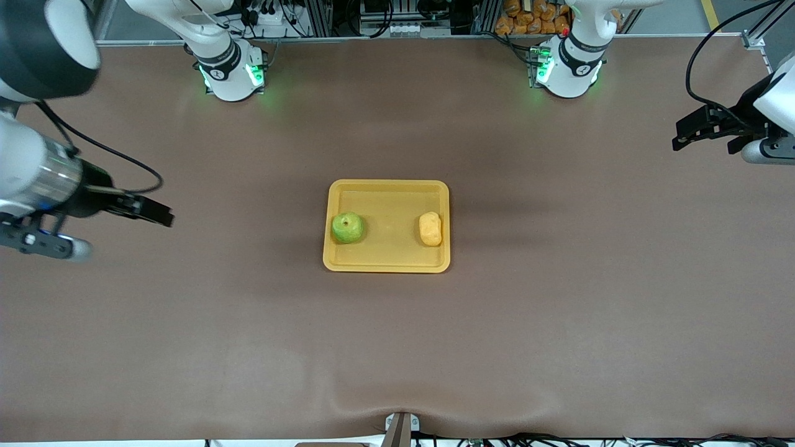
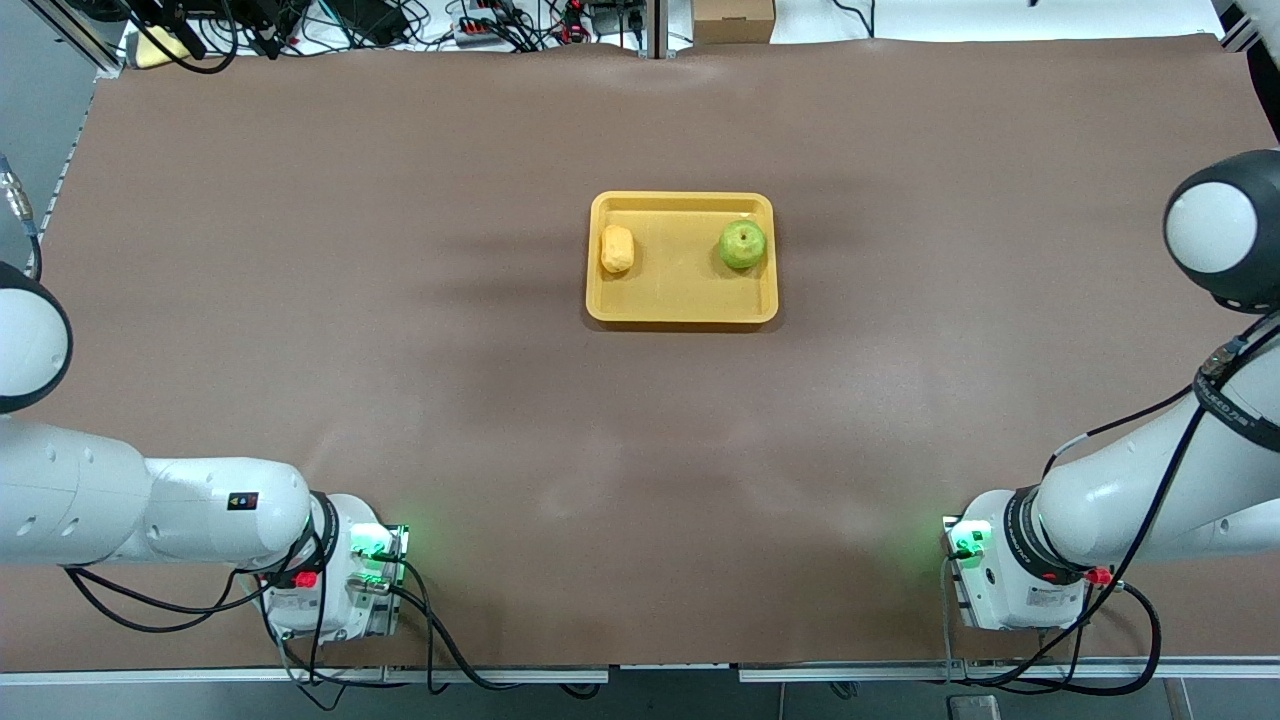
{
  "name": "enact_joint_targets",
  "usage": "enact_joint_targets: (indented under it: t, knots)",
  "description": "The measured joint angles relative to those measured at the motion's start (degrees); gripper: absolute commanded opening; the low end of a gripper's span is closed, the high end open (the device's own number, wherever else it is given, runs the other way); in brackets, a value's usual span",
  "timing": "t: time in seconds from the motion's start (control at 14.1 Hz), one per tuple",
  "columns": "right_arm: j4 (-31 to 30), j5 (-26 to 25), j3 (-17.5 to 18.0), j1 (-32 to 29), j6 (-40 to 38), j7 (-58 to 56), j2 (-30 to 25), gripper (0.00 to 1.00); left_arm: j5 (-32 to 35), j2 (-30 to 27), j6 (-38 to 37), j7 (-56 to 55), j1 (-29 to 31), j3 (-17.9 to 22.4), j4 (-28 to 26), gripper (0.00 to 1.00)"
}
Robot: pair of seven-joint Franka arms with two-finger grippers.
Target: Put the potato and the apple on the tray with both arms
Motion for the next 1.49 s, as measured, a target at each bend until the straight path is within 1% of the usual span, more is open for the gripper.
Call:
enact_joint_targets:
  t: [0.28, 0.5, 0.78, 0.92, 1.27, 1.35, 1.49]
  knots:
    - [-1.84, -0.01, -3.78, -0.99, -4.59, -7.75, -3.98, 1.00, 0.13, 0.00, 0.02, -0.02, 0.00, 0.00, 0.00, 1.00]
    - [-2.87, 0.00, -4.12, -1.13, -7.20, -8.41, -6.40, 1.00, 0.28, 0.00, 0.02, -0.02, 0.00, -0.01, 0.00, 1.00]
    - [-7.94, -0.01, -4.22, -2.34, -7.29, -10.44, -11.25, 1.00, 0.76, 0.00, 0.03, -0.02, 0.00, -0.02, 0.00, 1.00]
    - [-11.14, -0.01, -4.42, -2.89, -7.03, -11.29, -14.01, 1.00, 0.77, 0.00, 0.03, -0.02, 0.00, -0.02, 0.00, 1.00]
    - [-20.54, -0.01, -4.54, -3.48, -3.44, -12.16, -21.58, 1.00, 0.77, 0.00, 0.03, -0.02, 0.00, -0.02, 0.00, 1.00]
    - [-22.39, -0.01, -4.54, -3.50, -2.30, -12.76, -22.83, 1.00, 0.77, 0.00, 0.03, -0.02, 0.00, -0.02, 0.00, 1.00]
    - [-24.24, -0.08, -4.62, -4.04, 0.12, -16.42, -23.82, 1.00, 0.77, 0.00, 0.03, -0.02, 0.00, -0.02, 0.00, 1.00]
